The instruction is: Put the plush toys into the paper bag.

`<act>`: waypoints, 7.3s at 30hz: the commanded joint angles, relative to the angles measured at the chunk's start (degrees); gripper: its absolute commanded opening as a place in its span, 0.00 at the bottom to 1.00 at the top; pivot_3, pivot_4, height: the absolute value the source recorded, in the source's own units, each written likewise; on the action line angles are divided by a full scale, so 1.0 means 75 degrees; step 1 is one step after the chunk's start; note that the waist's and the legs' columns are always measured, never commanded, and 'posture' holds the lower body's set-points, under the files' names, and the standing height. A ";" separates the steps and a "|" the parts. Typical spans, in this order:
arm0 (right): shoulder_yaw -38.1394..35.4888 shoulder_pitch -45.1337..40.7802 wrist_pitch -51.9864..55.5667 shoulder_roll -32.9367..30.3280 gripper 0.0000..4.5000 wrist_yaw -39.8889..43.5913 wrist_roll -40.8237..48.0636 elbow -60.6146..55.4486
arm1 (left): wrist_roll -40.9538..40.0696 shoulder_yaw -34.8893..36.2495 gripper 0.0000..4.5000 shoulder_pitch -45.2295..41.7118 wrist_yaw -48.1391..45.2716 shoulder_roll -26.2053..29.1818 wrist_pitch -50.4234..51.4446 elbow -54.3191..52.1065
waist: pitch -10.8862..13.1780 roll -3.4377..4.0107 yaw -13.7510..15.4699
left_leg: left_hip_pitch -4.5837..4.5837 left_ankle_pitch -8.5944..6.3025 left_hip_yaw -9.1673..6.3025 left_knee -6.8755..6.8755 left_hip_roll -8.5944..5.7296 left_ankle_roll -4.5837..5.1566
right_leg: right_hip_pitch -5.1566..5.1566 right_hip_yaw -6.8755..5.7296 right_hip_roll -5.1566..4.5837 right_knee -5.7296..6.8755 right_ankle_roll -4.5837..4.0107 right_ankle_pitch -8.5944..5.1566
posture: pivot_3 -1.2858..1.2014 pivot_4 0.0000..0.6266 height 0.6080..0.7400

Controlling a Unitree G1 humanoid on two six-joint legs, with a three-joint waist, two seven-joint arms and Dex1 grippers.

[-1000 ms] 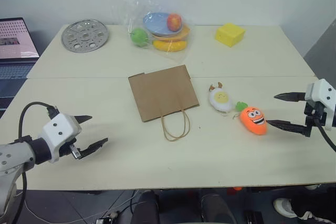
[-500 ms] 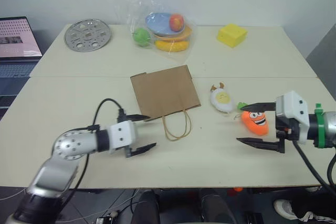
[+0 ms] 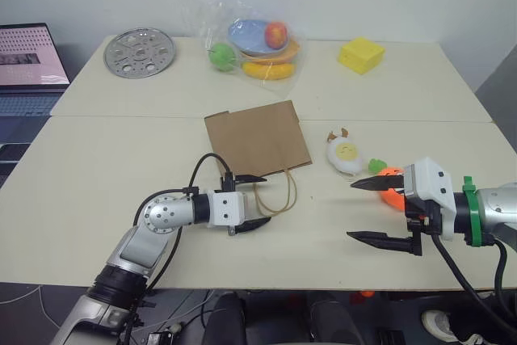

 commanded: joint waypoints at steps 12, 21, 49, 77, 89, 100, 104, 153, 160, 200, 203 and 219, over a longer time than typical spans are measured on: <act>-0.0415 0.0205 -0.0080 -0.0019 1.00 -0.0115 0.0208 -0.0314 | -0.0533 -0.0061 0.01 -0.0430 -0.0386 -0.0132 0.0246 -0.0175 | 0.0000 0.0000 0.0006 | 0.0002 0.0000 -0.0005 0.0002 -0.0001 0.0000 | 0.0007 -0.0003 0.0000 -0.0002 0.0005 -0.0002 | 0.52 0.24 1.00; 0.0709 -0.0578 0.0276 0.0883 1.00 -0.1395 -0.0166 -0.0207 | -0.3433 0.0988 0.01 -0.0800 -0.0873 0.0243 0.4569 -0.1381 | 0.0000 0.0000 -0.0048 | 0.0005 0.0000 -0.0011 0.0002 0.0005 0.0000 | 0.0008 -0.0007 0.0007 0.0001 0.0022 -0.0012 | 0.52 0.24 1.00; 0.4341 -0.4205 -0.3386 0.6967 0.00 -0.5650 -0.5725 0.7215 | -0.7065 0.3427 0.00 -0.3078 0.1231 -0.0412 0.9396 -0.1356 | 0.0002 -0.0006 -0.0066 | -0.0011 0.0001 -0.0060 -0.0017 0.0004 -0.0004 | -0.0009 -0.0056 0.0008 0.0019 -0.0003 0.0005 | 0.52 0.24 1.00; 0.2985 -0.4713 -0.2913 0.8048 0.00 -0.5966 -0.5529 0.8236 | -0.6907 0.3754 0.00 -0.4151 0.1197 -0.0201 0.8343 -0.0759 | 0.0006 -0.0014 -0.0132 | -0.0007 0.0003 -0.0069 -0.0021 0.0000 -0.0008 | -0.0021 -0.0062 0.0008 0.0060 -0.0004 0.0005 | 0.52 0.24 1.00; 0.3135 -0.3682 -0.0346 0.7181 0.21 -0.3910 -0.3838 0.3158 | -0.6401 0.3130 0.00 -0.3425 0.0735 -0.0465 0.7852 -0.0912 | 0.0007 -0.0013 -0.0160 | -0.0024 0.0002 -0.0073 -0.0030 0.0001 -0.0009 | -0.0039 -0.0065 0.0009 0.0058 -0.0004 0.0004 | 0.52 0.24 1.00; 0.2361 -0.2782 0.0345 0.3010 0.99 -0.2463 -0.3754 0.1065 | -0.6541 0.3040 0.00 -0.3315 0.0580 -0.0489 0.7994 -0.1048 | 0.0007 -0.0013 -0.0023 | -0.0046 0.0002 -0.0066 -0.0023 -0.0002 -0.0008 | -0.0035 -0.0061 0.0003 0.0003 -0.0001 0.0003 | 0.52 0.24 1.00; 0.2726 -0.2368 -0.0621 0.1946 0.99 -0.2581 -0.4684 0.1948 | -0.6536 0.3014 0.00 -0.3253 0.0378 -0.0373 0.8046 -0.1087 | 0.0008 -0.0017 -0.0046 | -0.0048 0.0000 -0.0054 -0.0027 -0.0004 -0.0005 | -0.0039 -0.0053 0.0001 -0.0008 0.0001 0.0002 | 0.52 0.24 1.00; 0.4378 -0.5618 -0.0507 0.5819 0.07 -0.3345 -0.4753 0.4952 | -0.7349 0.3166 0.00 -0.2947 0.0459 -0.0026 0.8759 -0.1976 | 0.0017 -0.0005 -0.0213 | -0.0069 0.0003 -0.0061 -0.0017 0.0000 -0.0008 | -0.0077 -0.0055 0.0004 0.0044 0.0002 0.0009 | 0.52 0.24 1.00; 0.4170 -0.5742 -0.0633 0.6157 0.61 -0.3444 -0.4819 0.5144 | -0.7313 0.3167 0.00 -0.2942 0.0620 -0.0210 0.8721 -0.1967 | 0.0017 -0.0005 -0.0150 | -0.0074 0.0003 -0.0071 -0.0018 -0.0002 -0.0008 | -0.0077 -0.0066 0.0002 0.0049 0.0002 0.0009 | 0.52 0.24 1.00; 0.1649 -0.0867 -0.0407 0.0177 0.32 -0.1594 -0.4630 0.2448 | -0.6682 0.3164 0.00 -0.3216 0.0490 -0.0387 0.8155 -0.1195 | 0.0018 -0.0007 -0.0035 | -0.0077 0.0002 -0.0048 -0.0005 -0.0005 -0.0006 | -0.0062 -0.0043 0.0002 0.0003 0.0006 0.0008 | 0.52 0.24 1.00; 0.1583 -0.0698 -0.0806 0.0094 0.11 -0.1286 -0.4516 0.2450 | -0.6705 0.3183 0.00 -0.3198 0.0509 -0.0377 0.8182 -0.1238 | 0.0018 -0.0007 -0.0035 | -0.0076 0.0003 -0.0048 -0.0006 -0.0005 -0.0006 | -0.0062 -0.0043 0.0002 0.0004 0.0006 0.0008 | 0.52 0.24 1.00; 0.2683 -0.3913 0.0732 0.2497 0.00 -0.1627 -0.2743 0.1488 | -0.7054 0.3277 0.00 -0.3443 0.0513 -0.0264 0.8463 -0.1273 | 0.0015 -0.0012 -0.0058 | -0.0070 0.0004 -0.0060 0.0000 -0.0002 -0.0007 | -0.0051 -0.0054 0.0005 0.0007 0.0005 0.0009 | 0.52 0.24 1.00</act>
